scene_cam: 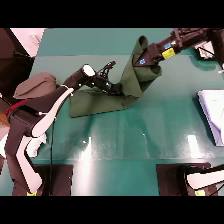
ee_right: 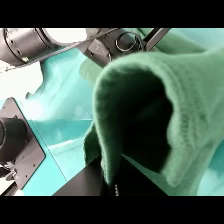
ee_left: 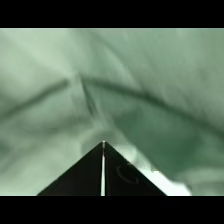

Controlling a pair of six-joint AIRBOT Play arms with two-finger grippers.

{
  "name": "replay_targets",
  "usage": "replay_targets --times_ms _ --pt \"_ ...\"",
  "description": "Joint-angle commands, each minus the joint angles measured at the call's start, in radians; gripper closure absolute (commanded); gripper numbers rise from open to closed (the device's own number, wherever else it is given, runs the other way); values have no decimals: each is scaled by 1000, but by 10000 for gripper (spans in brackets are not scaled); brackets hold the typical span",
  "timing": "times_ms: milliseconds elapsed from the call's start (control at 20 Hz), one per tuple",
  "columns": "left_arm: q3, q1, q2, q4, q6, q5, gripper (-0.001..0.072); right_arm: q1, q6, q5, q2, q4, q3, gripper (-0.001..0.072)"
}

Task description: Fold the shirts.

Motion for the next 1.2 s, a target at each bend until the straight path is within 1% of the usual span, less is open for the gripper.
replay_targets --times_ms 0,50,150,250,400,600,700,750,800,850,900,950,1000,1050,1100,1150 --pt "4 38 68 169 37 -208 686 46 7 -33 -26 2 6 699" --pt "4 45 91 214 57 -277 686 53 2 -37 -27 1 -7 699" --pt "4 72 154 323 58 -377 686 72 -23 -56 -33 1 -14 700" --pt "4 123 230 407 57 -396 686 97 -23 -58 -65 2 23 699" --pt "4 230 350 421 58 -451 685 161 -41 -95 -119 2 51 700" --pt "4 363 488 422 57 -460 684 280 -146 -267 -205 4 29 699" --pt "4 418 543 421 55 -446 684 359 -244 -378 -263 3 29 696" --pt "4 441 566 422 46 -433 684 397 -267 -445 -293 3 29 694" --pt "4 460 585 422 46 -422 684 438 -285 -515 -323 7 30 654" --pt "4 477 602 422 46 -418 684 473 -345 -563 -346 42 29 502" --pt "4 491 612 421 46 -417 684 505 -404 -613 -366 101 29 225" --pt "4 503 621 422 45 -417 684 529 -428 -658 -371 135 29 -8" --pt "4 511 625 421 45 -422 684 539 -428 -670 -363 125 29 -8" --pt "4 516 625 422 45 -431 684 536 -425 -652 -346 98 29 -6" --pt "4 516 625 423 46 -439 684 521 -410 -600 -323 41 29 -3" --pt "4 516 625 421 46 -443 684 496 -359 -533 -300 -37 28 25"
